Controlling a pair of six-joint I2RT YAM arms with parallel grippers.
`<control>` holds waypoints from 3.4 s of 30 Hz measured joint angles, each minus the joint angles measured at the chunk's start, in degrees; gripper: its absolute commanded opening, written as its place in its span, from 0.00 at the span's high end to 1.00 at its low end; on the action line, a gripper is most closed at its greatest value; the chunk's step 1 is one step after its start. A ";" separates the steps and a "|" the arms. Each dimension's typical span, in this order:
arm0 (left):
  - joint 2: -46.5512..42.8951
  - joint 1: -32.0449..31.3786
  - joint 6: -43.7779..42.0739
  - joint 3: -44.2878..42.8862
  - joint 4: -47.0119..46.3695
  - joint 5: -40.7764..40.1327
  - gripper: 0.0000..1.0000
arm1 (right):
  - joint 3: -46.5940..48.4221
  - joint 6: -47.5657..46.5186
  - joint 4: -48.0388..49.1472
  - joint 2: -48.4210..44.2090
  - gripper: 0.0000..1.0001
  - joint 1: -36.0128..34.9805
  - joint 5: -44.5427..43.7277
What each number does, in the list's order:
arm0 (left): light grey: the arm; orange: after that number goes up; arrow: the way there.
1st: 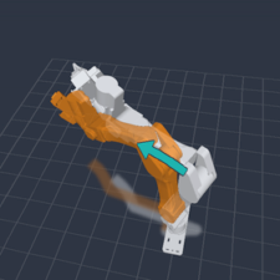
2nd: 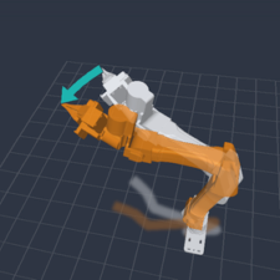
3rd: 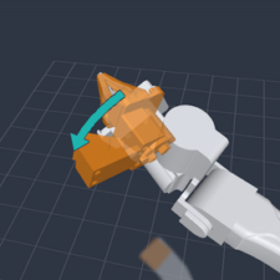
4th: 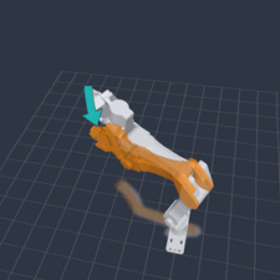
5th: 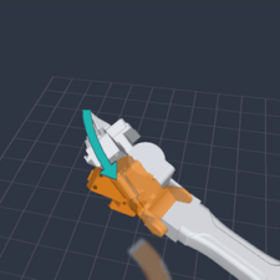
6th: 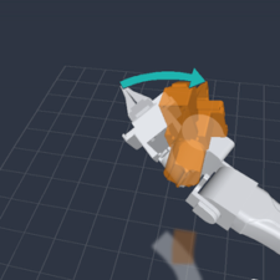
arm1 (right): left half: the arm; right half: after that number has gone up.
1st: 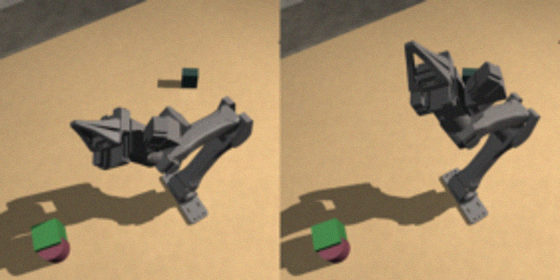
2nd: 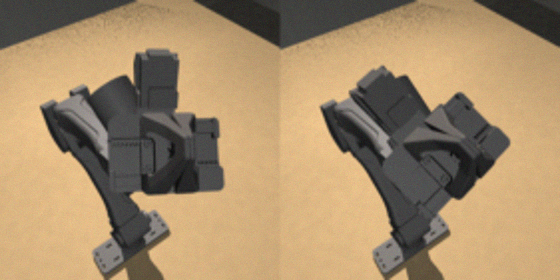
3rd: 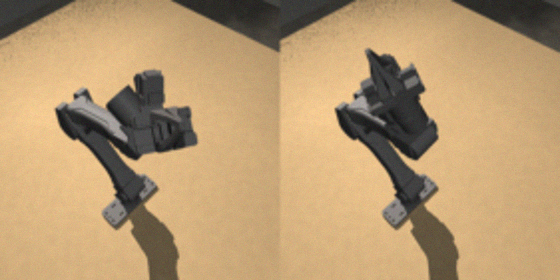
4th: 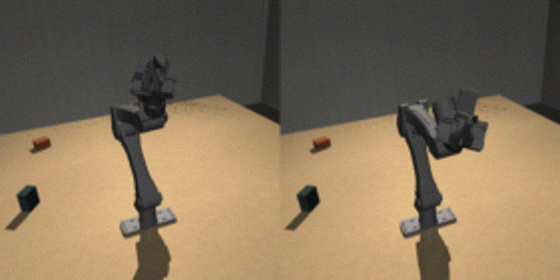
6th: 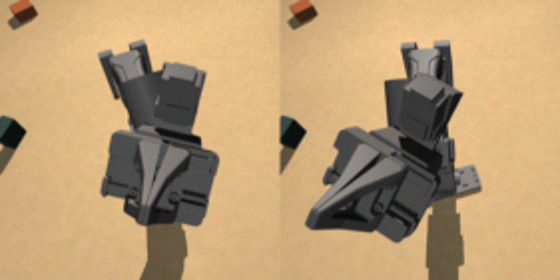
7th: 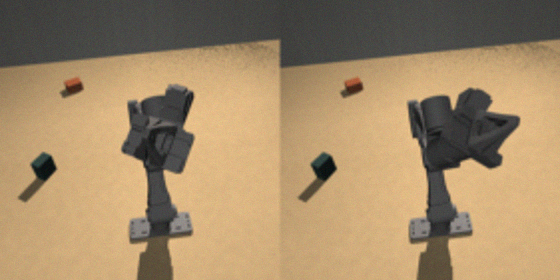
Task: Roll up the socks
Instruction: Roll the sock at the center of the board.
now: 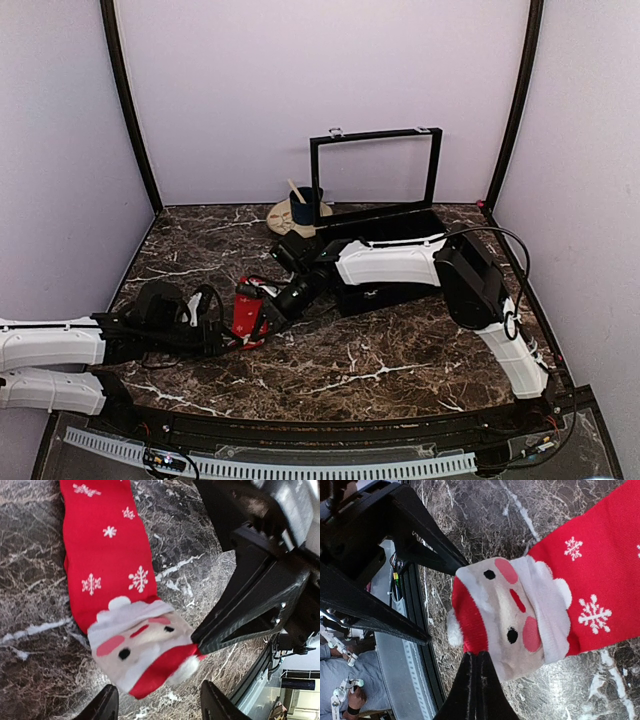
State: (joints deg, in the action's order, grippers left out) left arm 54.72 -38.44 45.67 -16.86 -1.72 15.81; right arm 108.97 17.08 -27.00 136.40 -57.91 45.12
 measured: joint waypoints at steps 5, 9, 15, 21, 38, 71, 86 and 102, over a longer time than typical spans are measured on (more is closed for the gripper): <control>0.87 -1.36 2.40 0.00 0.04 -0.76 0.39 | 0.11 0.00 0.00 0.00 1.00 0.39 0.42; 0.85 -1.60 4.55 0.00 0.20 -2.43 0.37 | 0.11 0.00 -0.02 0.00 1.00 0.57 0.98; 1.73 -1.60 7.50 -0.04 0.55 -5.40 0.36 | 0.33 0.00 -0.02 0.00 1.00 0.59 1.77; 5.99 -1.60 9.73 -1.11 0.42 -5.81 0.37 | 0.59 0.17 0.00 0.00 1.00 0.59 2.12; 2.89 -1.62 17.68 -1.95 1.77 -10.29 0.49 | 0.52 2.08 1.86 0.00 1.00 0.59 3.43; 6.84 -1.62 19.52 -5.60 2.47 -8.59 0.45 | -3.23 4.42 6.43 0.00 1.00 0.59 5.03; 5.51 -1.62 21.66 -5.60 1.90 -7.04 0.85 | -7.30 6.82 11.74 0.00 1.00 0.59 5.46; 6.36 -1.57 21.00 -5.53 1.68 -4.94 1.00 | -7.74 7.39 12.72 -0.02 1.00 0.59 4.79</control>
State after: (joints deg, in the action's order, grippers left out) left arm 61.08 -40.01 66.67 -22.39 -0.03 10.87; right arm 101.23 24.47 -14.28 136.38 -57.32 49.91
